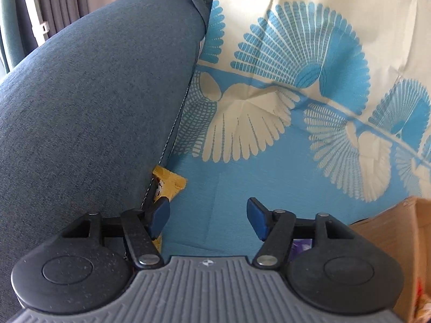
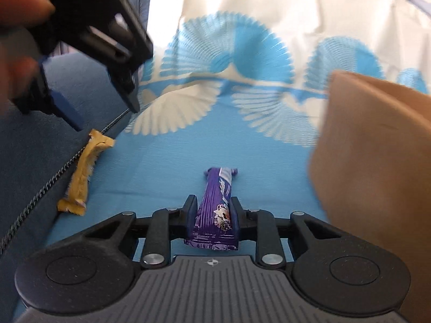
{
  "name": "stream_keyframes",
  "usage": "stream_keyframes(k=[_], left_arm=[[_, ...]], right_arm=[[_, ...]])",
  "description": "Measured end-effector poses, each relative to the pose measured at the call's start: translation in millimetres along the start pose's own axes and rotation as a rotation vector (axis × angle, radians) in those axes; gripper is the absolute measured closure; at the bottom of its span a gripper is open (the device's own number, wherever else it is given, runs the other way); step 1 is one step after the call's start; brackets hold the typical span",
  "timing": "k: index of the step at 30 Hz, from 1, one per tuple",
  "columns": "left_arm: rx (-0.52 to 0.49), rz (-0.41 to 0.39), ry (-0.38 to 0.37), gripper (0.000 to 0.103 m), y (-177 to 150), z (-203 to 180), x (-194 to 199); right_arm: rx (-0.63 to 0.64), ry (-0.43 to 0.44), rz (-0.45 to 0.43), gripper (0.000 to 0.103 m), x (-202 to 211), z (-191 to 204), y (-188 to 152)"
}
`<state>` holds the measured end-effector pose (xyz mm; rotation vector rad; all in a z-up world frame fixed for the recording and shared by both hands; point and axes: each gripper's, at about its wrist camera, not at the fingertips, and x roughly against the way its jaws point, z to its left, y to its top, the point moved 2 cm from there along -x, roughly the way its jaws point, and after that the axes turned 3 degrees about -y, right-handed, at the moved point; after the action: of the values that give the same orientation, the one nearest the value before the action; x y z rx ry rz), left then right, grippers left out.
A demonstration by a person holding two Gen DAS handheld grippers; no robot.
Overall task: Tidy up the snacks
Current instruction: 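Grasp the purple bar with the right tool while the left tool grasps the yellow bar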
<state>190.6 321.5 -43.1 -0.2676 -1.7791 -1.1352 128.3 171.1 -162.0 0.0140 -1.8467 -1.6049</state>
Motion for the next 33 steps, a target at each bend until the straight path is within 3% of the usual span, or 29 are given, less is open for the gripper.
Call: stream_keyframes(k=[6, 10, 15, 20, 22, 24, 26, 33], left_arm=[[-0.164, 0.011, 0.186, 0.022, -19, -27, -30], [-0.191, 0.003, 0.306, 0.025, -31, -30, -45], [-0.195, -0.028, 0.39, 0.029, -36, -29, -53], [-0.156, -0.019, 0.374, 0.034, -37, -22, -66], [-0.129, -0.029, 0.368, 0.047, -35, -15, -66], [-0.073, -0.018, 0.385, 0.083, -35, -3, -67], [0.004, -0.021, 0.356, 0.091, -33, 13, -64], [0.012, -0.087, 0.207, 0.094, -38, 16, -25]], right_arm=[[-0.061, -0.04, -0.024, 0.076, 35, -24, -24], [-0.08, 0.004, -0.022, 0.077, 37, -29, -29], [-0.081, 0.018, -0.007, 0.078, 38, -30, -30], [-0.079, 0.041, 0.009, 0.078, 35, -29, -30], [-0.066, 0.052, 0.015, 0.078, 35, -28, -30], [-0.05, 0.061, 0.021, 0.078, 36, -26, -31], [-0.035, 0.069, 0.031, 0.08, 39, -24, -33], [0.045, 0.136, 0.073, 0.082, 64, -20, -34]])
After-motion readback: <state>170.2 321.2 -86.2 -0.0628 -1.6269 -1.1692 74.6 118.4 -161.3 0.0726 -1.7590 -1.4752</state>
